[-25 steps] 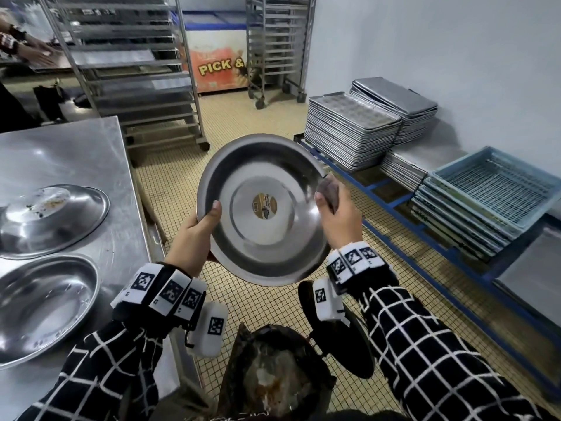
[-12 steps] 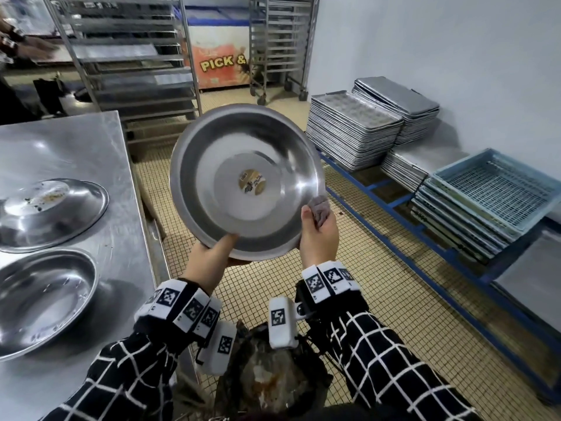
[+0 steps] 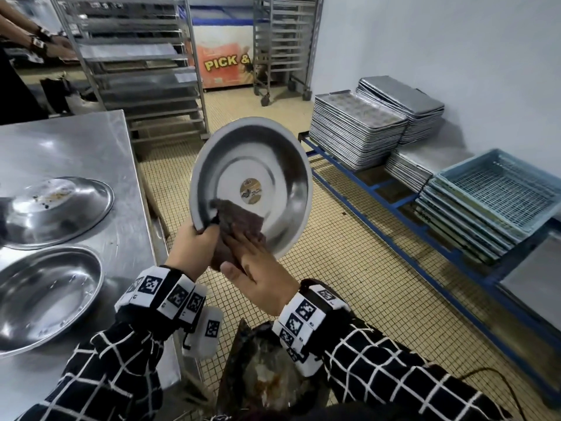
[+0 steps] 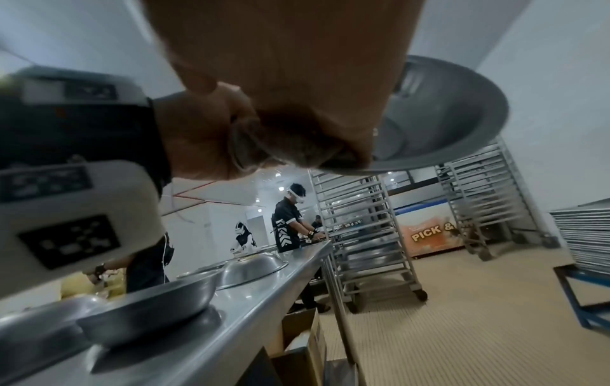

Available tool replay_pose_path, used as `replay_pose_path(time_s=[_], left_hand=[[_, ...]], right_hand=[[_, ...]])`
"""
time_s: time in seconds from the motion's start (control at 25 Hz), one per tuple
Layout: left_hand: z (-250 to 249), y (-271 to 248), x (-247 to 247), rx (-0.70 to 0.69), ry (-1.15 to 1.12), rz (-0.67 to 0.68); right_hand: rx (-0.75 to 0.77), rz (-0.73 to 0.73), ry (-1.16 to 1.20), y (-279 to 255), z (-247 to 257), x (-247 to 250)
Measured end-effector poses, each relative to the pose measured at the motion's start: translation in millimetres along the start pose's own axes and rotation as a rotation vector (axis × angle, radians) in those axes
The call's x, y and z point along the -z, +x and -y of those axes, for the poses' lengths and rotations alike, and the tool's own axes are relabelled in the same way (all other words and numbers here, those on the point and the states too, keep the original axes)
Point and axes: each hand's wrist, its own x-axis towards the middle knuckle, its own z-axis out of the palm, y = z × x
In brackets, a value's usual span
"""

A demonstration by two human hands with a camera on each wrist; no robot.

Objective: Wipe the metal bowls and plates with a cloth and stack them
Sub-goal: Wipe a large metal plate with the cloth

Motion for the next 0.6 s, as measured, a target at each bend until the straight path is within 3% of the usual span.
replay_pose_path(time_s=[0.12, 0.28, 0.4, 0.52, 0.6], left_hand=[[-5.6, 4.5, 0.9, 0.002, 0.015, 0.007], [-12.2, 4.1, 0.9, -0.065, 0.015, 0.012], [-9.8, 2.6, -1.9, -0.03, -0.045, -0.016], [-17.8, -0.1, -9.2, -0.075, -0.128, -0.059], [-22.0, 1.0, -12.7, -0.071, -0.188, -0.083]], right_hand=[[-0.107, -0.168, -0.131, 1.9, -7.6, -7.3], [-0.311, -0.206, -0.376, 4.5, -49.1, 18.1], [-0.257, -0.274, -0.355, 2.5, -49.4, 24.7], [-0.129, -0.32, -0.148, 0.3, -4.8, 2.1], [-0.165, -0.422, -0.075, 0.4, 5.3, -6.7]])
